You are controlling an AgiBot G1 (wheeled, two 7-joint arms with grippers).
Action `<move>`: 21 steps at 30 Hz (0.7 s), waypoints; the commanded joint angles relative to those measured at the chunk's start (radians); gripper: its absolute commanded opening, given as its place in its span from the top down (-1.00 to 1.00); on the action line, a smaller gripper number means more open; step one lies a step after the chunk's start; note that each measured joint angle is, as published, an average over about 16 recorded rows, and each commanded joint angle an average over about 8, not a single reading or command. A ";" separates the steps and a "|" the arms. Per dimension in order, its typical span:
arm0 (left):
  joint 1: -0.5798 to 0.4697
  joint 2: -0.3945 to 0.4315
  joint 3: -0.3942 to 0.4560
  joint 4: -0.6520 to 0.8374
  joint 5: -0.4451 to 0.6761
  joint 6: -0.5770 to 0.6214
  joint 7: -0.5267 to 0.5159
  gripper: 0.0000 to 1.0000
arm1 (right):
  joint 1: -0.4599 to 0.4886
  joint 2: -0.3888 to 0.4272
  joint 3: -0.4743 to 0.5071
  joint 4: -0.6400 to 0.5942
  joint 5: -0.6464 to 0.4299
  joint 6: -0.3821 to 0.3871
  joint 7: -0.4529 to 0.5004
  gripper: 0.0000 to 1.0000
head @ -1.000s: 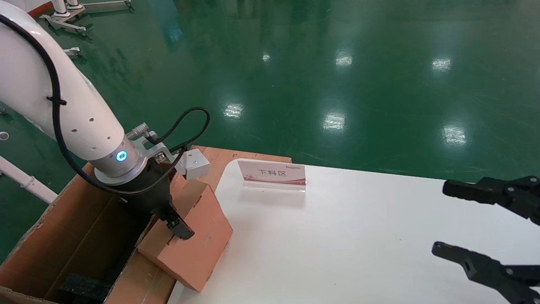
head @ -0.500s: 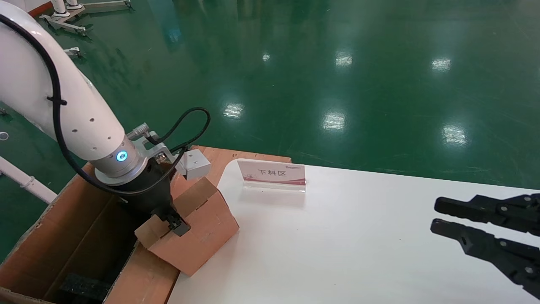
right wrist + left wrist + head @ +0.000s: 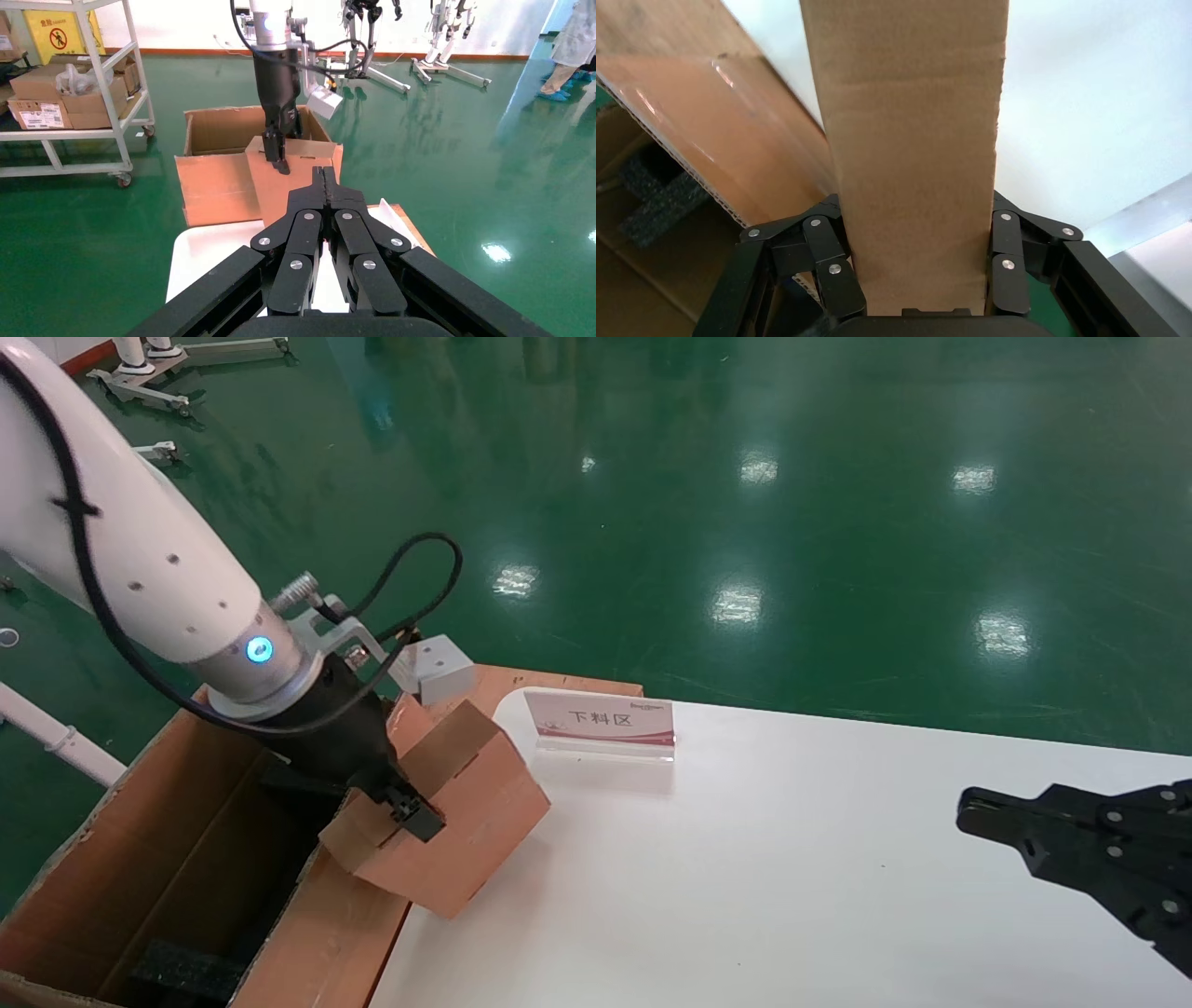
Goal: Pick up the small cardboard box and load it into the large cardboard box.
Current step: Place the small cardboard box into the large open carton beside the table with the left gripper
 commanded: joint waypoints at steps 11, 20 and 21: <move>-0.252 0.006 -0.095 0.095 -0.023 0.103 0.054 1.00 | 0.000 0.000 -0.001 0.000 0.000 0.000 0.000 0.12; -0.442 0.051 -0.006 0.208 0.039 0.161 0.123 1.00 | 0.000 0.000 -0.001 0.000 0.001 0.000 -0.001 -1.00; -0.460 0.054 0.018 0.216 0.041 0.162 0.130 1.00 | 0.000 0.000 -0.001 0.000 0.001 0.000 -0.001 -1.00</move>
